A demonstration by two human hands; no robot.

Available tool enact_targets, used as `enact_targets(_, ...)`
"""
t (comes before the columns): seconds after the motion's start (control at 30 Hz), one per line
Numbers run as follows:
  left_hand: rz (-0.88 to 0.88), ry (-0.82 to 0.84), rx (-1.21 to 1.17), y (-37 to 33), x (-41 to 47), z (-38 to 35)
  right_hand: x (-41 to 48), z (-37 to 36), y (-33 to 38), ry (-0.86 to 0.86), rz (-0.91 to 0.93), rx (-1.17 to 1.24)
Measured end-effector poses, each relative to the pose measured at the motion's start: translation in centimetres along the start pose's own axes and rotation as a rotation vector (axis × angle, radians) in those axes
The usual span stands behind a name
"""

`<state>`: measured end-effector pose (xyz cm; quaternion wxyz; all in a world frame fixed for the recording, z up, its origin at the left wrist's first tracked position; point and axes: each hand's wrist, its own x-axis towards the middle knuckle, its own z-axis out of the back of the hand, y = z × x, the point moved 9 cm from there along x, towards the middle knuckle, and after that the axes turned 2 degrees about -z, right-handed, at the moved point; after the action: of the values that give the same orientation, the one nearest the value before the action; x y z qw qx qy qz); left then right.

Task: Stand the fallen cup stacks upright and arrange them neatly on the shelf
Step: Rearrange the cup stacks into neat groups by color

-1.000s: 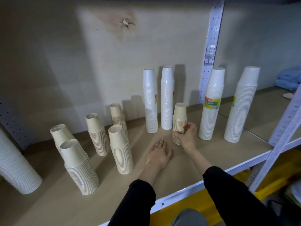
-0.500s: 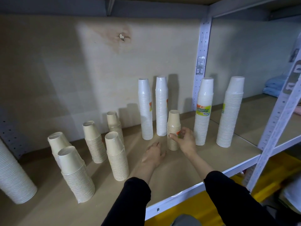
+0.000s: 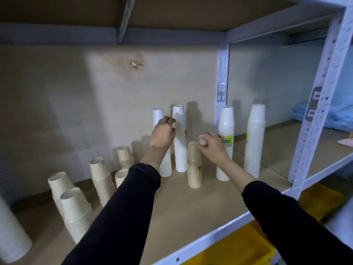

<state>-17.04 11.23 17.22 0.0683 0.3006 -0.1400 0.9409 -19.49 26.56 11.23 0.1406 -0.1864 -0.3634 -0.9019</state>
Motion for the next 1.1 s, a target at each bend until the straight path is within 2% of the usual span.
enact_targets(0.2,0.096,-0.068,0.040,2.0,3.9,3.7,1.1,-0.3,1.6,0.197,0.085,-0.167)
enact_targets(0.3,0.179,-0.030,-0.015,3.3,5.1,3.9,1.1,-1.0,2.1,0.285,0.102,-0.168)
enact_targets(0.4,0.189,0.033,-0.030,3.9,5.8,3.5,1.2,-1.9,2.2,0.357,0.112,-0.199)
enact_targets(0.87,0.150,0.103,-0.018,4.6,7.1,3.9,2.2,-2.4,3.1,0.352,0.085,-0.254)
enact_targets(1.1,0.041,0.200,-0.076,4.1,7.1,4.5,2.1,-2.4,4.0,0.284,0.089,-0.301)
